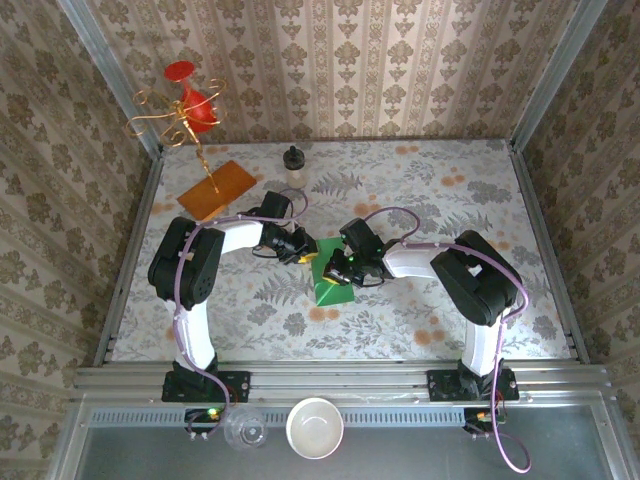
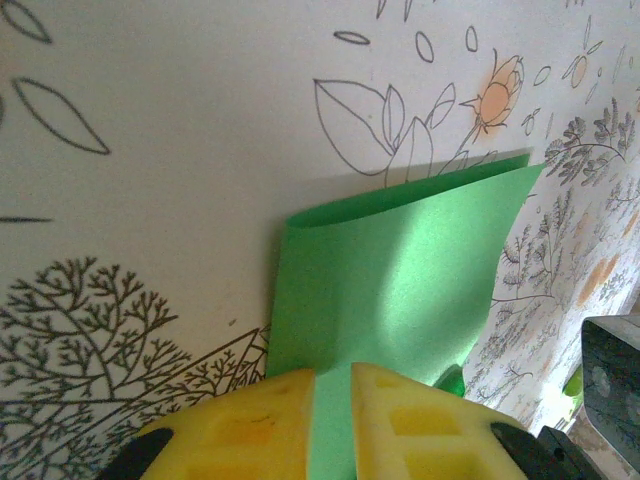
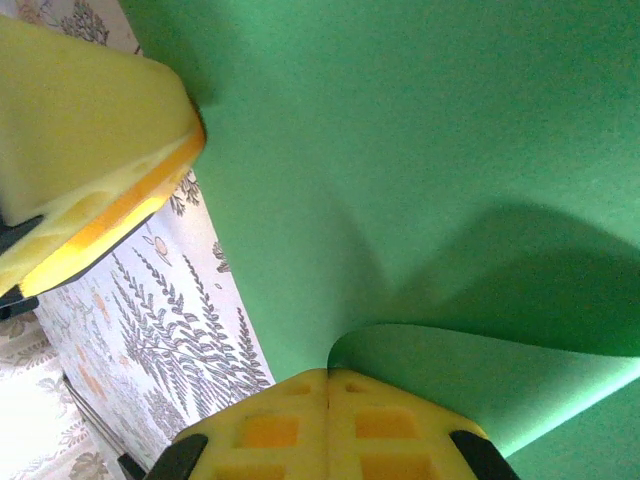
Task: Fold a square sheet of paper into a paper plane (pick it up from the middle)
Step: Fold the triangle a second time at the center of the table.
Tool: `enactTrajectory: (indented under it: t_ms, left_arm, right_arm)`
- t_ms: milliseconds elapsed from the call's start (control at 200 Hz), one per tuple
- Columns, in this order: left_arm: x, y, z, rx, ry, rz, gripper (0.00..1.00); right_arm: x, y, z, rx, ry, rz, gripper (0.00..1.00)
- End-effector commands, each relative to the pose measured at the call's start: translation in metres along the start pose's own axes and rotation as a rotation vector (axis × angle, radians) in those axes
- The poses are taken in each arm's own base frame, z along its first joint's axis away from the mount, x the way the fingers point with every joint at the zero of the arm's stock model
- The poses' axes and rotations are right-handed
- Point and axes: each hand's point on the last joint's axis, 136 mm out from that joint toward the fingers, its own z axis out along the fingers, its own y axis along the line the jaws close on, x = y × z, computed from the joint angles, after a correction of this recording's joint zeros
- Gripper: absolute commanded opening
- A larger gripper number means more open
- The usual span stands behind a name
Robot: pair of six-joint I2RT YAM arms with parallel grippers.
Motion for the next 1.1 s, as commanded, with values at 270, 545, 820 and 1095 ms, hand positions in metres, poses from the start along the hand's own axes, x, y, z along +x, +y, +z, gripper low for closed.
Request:
enactTrajectory:
  t_ms: [270,545,820,1095]
  left_arm:
    - [0.015,0.021,0.011,-0.058,0.047,-0.043,0.2]
    - [0.015,0.021,0.011,-0.058,0.046,-0.043,0.2]
    - [0.013,0.013,0.003,-0.043,0.03,-0.039,0.21]
    - [-0.009,-0.001,-0.043,-0.016,-0.113,-0.043,0.27]
  right_arm:
    - [0.004,-0.007,0.008,0.021,0.02,-0.007,0.0]
    - [0.005,-0.014,0.009,0.051,0.021,-0.001,0.0]
    - [0.008,-0.023,0.009,0.089,0.028,0.018,0.06]
    - [0.008,-0.024,0.011,0.089,0.034,0.03,0.24]
